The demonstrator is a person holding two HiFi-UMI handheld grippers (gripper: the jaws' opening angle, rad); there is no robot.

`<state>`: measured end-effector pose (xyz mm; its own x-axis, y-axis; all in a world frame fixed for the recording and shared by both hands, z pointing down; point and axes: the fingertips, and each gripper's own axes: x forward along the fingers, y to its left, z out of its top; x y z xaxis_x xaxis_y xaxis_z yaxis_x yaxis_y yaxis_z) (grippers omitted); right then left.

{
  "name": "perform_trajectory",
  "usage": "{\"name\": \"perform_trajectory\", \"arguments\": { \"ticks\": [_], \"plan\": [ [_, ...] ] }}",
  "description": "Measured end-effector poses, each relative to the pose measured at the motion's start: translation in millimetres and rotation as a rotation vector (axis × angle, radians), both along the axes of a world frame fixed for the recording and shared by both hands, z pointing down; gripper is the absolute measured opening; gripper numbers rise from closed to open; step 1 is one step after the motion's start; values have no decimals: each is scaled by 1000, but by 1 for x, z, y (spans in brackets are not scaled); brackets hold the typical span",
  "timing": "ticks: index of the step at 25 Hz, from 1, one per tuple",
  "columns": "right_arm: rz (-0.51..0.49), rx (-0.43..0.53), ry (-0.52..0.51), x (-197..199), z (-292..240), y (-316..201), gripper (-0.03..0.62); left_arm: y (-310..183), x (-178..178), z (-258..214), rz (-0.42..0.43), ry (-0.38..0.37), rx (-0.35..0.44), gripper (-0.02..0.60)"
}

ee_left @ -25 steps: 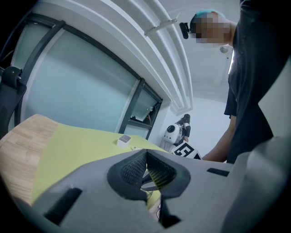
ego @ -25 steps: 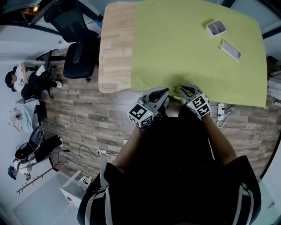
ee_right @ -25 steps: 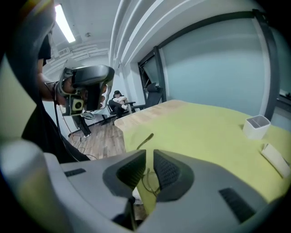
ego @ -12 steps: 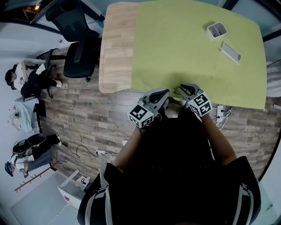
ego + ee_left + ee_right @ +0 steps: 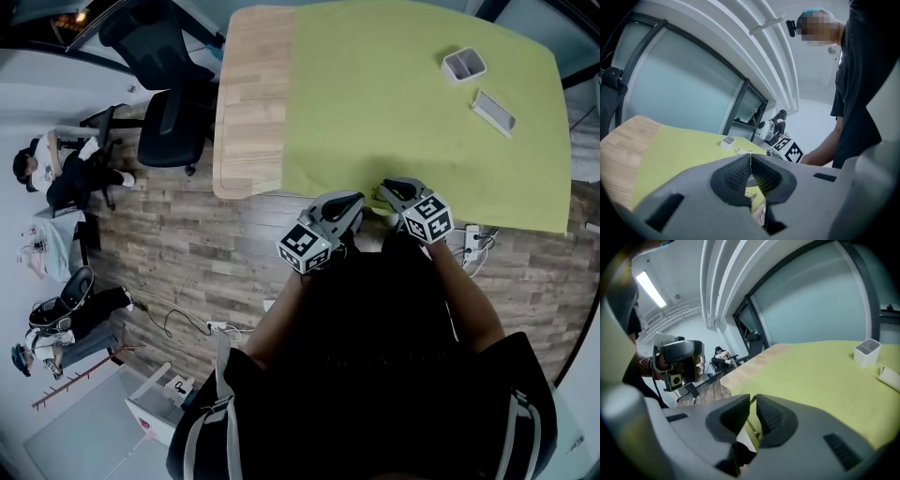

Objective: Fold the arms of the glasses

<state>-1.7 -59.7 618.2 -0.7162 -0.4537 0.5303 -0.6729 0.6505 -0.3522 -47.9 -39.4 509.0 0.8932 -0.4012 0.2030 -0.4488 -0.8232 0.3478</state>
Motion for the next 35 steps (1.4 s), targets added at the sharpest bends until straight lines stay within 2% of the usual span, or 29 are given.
{"name": "perform_trajectory", "arguments": {
  "ticks": [8, 14, 23, 35],
  "plan": [
    [36, -25, -36, 14, -1, 8, 37, 2, 7, 11, 24, -28, -22, 20],
    [85, -38, -24, 33, 4, 16, 38, 7, 21, 14, 72, -8, -42, 20],
    [160, -85, -41, 54, 17, 22, 38, 15, 38, 29, 143, -65, -82, 20],
    [191, -129, -39, 74, 33, 25, 38, 17, 46, 37, 146, -100, -100, 20]
  ]
}}
